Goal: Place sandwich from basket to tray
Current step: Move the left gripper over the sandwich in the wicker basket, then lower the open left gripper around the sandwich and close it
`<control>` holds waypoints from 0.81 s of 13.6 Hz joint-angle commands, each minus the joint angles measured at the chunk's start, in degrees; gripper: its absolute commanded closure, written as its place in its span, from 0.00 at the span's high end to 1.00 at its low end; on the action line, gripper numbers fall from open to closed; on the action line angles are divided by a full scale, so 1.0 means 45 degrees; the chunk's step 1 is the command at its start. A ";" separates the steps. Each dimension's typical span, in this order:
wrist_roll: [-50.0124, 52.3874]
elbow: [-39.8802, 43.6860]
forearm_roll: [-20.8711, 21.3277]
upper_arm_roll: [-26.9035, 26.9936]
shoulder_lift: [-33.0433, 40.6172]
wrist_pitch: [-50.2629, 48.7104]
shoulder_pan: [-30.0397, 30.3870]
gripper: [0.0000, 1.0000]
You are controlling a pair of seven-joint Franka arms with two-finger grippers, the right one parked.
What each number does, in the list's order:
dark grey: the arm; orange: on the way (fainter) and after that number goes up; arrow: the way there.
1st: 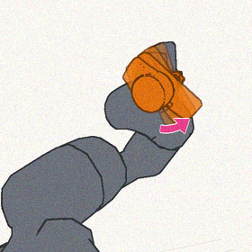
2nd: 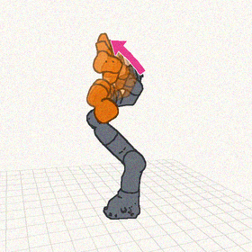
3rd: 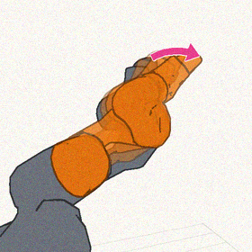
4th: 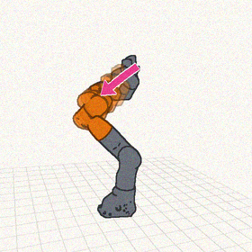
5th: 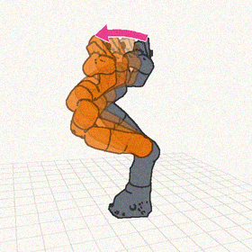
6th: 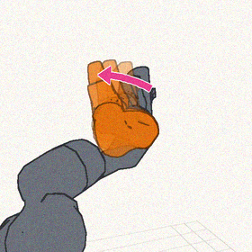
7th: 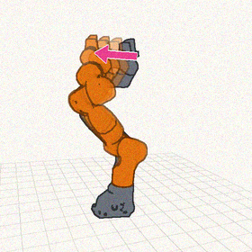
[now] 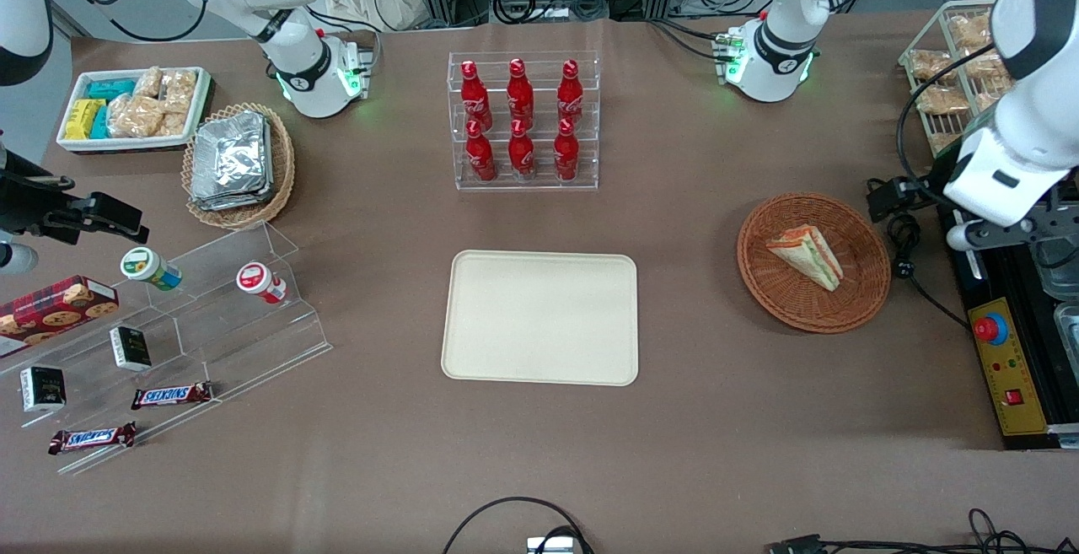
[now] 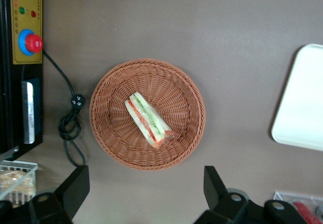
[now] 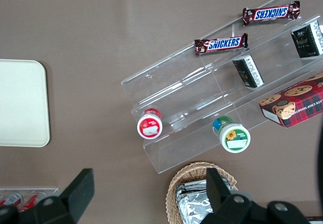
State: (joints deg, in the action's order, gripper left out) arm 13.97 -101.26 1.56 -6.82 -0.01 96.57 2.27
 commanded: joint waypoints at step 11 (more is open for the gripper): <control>0.5274 -0.5601 0.0435 -0.0243 0.0608 0.5861 -0.0154 1.00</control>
State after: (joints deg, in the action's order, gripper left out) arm 35.25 -122.30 2.40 -7.99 0.45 119.55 1.93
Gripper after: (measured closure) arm 0.000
